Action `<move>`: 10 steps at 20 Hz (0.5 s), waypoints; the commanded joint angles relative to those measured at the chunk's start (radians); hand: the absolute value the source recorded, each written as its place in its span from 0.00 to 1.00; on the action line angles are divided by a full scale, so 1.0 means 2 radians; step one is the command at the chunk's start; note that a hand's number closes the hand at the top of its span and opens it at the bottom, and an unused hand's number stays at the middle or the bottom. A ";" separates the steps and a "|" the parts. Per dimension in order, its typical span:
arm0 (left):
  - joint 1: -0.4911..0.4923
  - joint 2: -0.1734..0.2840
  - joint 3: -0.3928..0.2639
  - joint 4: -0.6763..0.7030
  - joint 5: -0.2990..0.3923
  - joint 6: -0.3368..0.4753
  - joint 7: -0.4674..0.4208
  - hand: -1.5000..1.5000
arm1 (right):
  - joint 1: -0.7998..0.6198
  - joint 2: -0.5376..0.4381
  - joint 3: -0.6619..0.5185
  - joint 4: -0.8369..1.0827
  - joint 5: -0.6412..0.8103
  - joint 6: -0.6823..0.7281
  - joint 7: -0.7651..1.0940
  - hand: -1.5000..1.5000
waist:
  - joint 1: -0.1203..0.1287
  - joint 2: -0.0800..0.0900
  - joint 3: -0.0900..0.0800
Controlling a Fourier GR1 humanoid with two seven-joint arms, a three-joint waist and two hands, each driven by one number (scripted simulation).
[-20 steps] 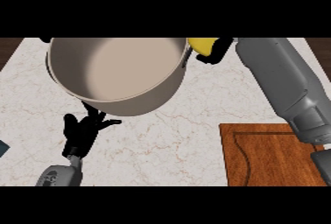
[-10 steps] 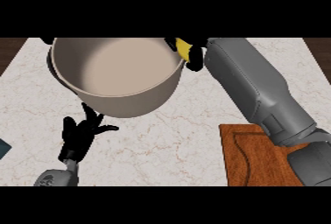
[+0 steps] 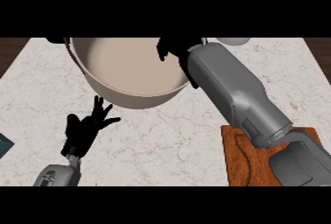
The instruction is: Pick the lemon from the cutting board and place it in the pot
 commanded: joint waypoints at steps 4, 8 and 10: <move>-0.015 -0.001 -0.007 -0.003 -0.002 -0.005 0.015 0.50 | 0.046 0.036 -0.116 -0.043 -0.134 -0.052 -0.027 0.00 | 0.008 0.017 0.005; -0.003 -0.010 -0.026 0.000 -0.008 -0.016 -0.002 0.50 | 0.062 0.037 -0.186 -0.051 -0.213 -0.098 -0.049 0.00 | 0.013 0.021 0.004; -0.002 -0.003 -0.006 -0.006 0.004 -0.014 -0.004 0.50 | 0.048 0.037 -0.228 -0.054 -0.250 -0.102 -0.035 0.00 | 0.006 0.017 0.004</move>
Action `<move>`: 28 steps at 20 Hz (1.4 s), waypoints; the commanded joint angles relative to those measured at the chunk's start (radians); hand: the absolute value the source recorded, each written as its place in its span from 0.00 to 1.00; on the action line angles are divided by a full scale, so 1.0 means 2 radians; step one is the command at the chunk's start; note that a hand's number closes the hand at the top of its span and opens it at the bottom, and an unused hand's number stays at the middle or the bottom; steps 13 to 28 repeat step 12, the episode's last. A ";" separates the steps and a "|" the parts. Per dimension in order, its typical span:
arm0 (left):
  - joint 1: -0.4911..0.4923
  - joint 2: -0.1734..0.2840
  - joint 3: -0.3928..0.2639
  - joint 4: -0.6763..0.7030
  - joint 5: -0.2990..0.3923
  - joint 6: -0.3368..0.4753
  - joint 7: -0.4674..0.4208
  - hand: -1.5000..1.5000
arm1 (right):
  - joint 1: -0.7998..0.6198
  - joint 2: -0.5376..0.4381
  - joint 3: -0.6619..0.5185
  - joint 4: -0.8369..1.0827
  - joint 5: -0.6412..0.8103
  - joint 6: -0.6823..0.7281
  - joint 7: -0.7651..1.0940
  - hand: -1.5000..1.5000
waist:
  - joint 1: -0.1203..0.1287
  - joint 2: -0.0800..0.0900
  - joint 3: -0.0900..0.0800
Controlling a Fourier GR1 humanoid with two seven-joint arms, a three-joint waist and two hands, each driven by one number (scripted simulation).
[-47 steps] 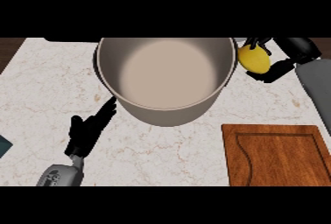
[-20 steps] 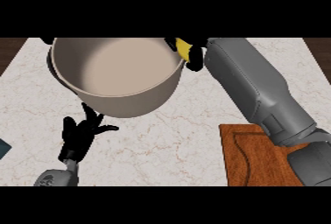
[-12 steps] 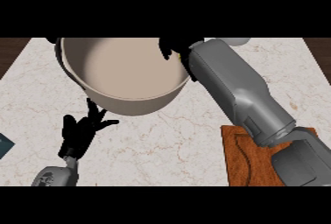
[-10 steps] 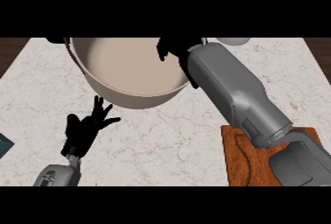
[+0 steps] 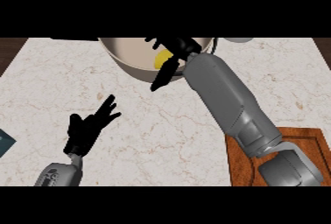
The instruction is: Pick the lemon from the cutting board and place it in the pot
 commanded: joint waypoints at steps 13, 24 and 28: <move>0.012 0.004 0.005 -0.016 -0.001 -0.003 0.016 0.50 | -0.002 -0.088 -0.195 0.033 -0.158 -0.029 -0.063 0.00 | -0.005 0.004 -0.001; 0.012 0.004 0.005 -0.016 -0.001 -0.003 0.016 0.50 | -0.002 -0.088 -0.195 0.033 -0.158 -0.029 -0.063 0.00 | -0.005 0.004 -0.001; 0.012 0.004 0.005 -0.016 -0.001 -0.003 0.016 0.50 | -0.002 -0.088 -0.195 0.033 -0.158 -0.029 -0.063 0.00 | -0.005 0.004 -0.001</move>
